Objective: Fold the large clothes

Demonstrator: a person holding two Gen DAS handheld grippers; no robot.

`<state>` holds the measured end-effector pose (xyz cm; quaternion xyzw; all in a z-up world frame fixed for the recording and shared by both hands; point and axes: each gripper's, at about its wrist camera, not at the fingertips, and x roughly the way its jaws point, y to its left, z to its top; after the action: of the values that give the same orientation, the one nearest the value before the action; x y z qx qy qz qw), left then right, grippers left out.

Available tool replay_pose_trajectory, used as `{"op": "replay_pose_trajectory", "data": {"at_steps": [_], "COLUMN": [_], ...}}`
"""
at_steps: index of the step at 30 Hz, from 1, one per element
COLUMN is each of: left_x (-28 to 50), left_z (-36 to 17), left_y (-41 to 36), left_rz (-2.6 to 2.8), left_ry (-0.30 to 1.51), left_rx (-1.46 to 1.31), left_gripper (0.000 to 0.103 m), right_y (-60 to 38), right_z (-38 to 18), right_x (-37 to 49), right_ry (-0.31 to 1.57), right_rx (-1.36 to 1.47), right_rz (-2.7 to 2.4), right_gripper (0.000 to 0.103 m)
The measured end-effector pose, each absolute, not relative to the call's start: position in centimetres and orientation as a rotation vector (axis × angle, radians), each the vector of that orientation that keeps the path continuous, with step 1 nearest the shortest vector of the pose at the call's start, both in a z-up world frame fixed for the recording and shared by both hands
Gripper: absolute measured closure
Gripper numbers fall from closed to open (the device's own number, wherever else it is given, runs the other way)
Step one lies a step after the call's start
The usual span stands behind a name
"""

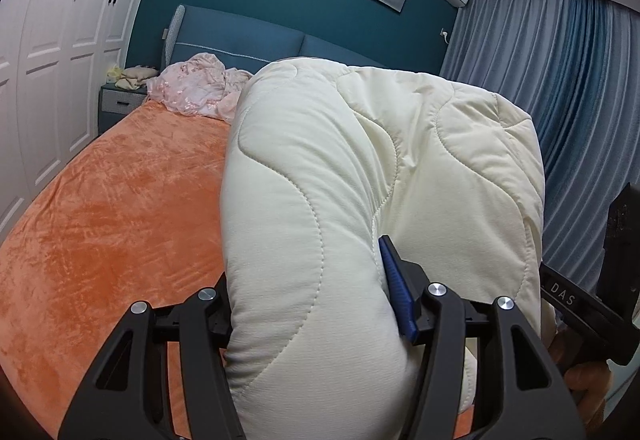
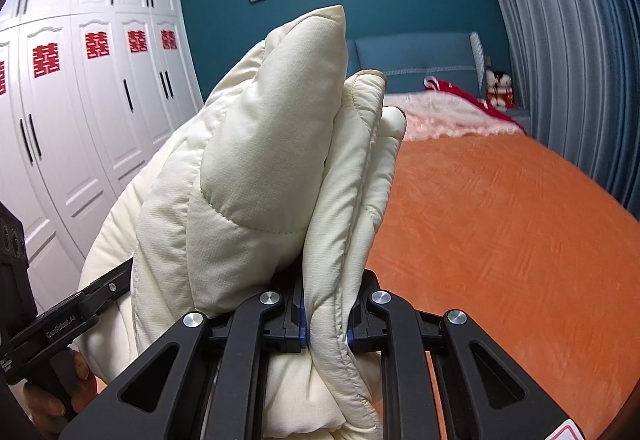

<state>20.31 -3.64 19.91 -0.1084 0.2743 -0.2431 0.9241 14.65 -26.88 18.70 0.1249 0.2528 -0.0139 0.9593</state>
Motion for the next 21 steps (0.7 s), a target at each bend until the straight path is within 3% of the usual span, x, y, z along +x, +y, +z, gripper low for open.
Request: {"op": "replay_pose_trajectory", "data": {"at_steps": [14, 17, 21], "left_x": [25.4, 24.9, 24.5], "left_z": [-0.3, -1.6, -1.9], "left_y": [-2.3, -1.8, -2.3], "left_rz": [-0.312, -0.303, -0.261], "left_ry": [0.987, 0.976, 0.962], "left_rx": [-0.191, -0.199, -0.146], "left_gripper": [0.046, 0.040, 0.025], "right_y": [-26.0, -26.2, -27.4], "right_z": [-3.0, -5.3, -7.1], "right_x": [21.8, 21.9, 21.1], "right_ry": [0.965, 0.993, 0.998], "right_rx": [0.469, 0.532, 0.654], "right_rz": [0.027, 0.015, 0.017], "right_gripper": [0.088, 0.082, 0.068]}}
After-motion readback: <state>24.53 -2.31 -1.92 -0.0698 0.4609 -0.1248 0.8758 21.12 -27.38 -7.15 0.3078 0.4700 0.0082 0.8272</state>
